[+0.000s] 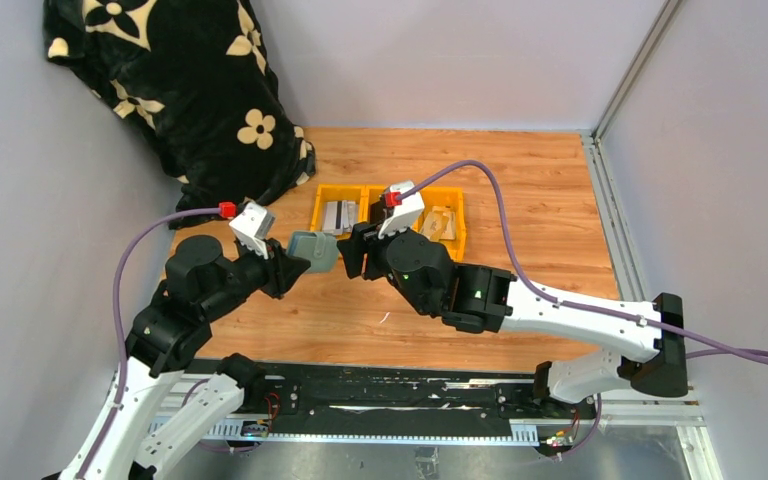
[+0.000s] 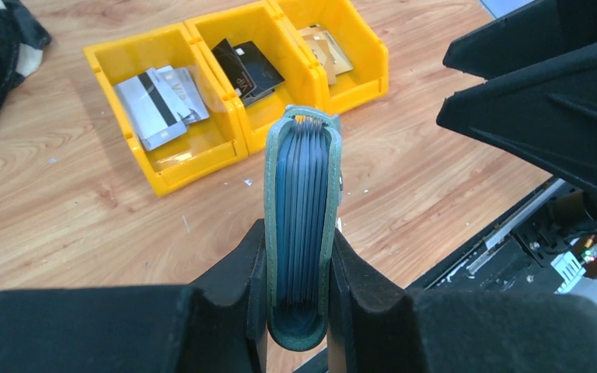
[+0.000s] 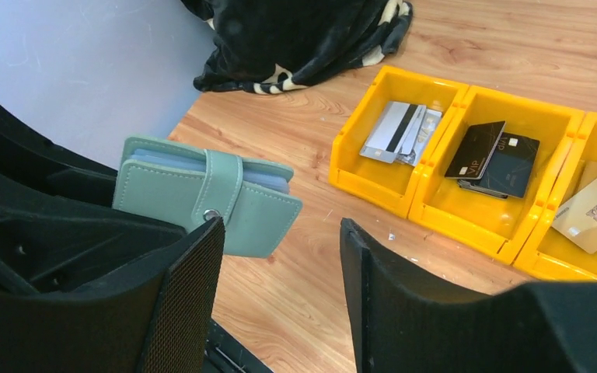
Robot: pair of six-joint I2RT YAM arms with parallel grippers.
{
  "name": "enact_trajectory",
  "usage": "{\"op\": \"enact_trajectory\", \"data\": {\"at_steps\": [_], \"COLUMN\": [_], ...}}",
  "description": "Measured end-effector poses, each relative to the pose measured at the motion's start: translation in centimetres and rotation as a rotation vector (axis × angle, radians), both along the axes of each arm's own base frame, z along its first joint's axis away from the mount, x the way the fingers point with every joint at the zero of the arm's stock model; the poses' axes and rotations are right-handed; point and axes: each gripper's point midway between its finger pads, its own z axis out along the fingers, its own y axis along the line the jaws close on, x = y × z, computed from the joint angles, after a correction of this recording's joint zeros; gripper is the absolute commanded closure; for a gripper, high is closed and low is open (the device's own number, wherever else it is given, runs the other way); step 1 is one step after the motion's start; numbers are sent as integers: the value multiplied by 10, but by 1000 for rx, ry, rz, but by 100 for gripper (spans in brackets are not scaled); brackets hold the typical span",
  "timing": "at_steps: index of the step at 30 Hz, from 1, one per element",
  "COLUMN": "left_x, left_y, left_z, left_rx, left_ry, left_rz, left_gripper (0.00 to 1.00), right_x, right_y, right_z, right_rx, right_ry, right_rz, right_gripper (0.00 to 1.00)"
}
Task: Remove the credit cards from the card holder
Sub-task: Open the card holder.
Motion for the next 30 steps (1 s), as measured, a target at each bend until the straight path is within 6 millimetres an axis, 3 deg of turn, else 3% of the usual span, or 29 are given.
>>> {"op": "enact_trajectory", "data": {"at_steps": [4,10,17,21,30], "left_x": [2,3,5,3,1], "left_y": [3,3,1,-1,-4], "left_z": [0,-4,-1,0,1], "left_rx": [7,9,-11,-19,-38], "left_ry": [-6,0,-4,-3,7], "left_rz": [17,24,26,10,1], "left_gripper": [100,100,100,100,100], "right_x": [-2,-14,-20,-19,-8], "right_y": [3,24,59,62,60], "right_z": [0,7,-12,-23,-26], "right_rx": [11,94,98,90,123], "right_ry": [6,38,109,146,195], "right_rz": [10,105,171,167,156], "right_gripper": [42,44,49,51,56]}}
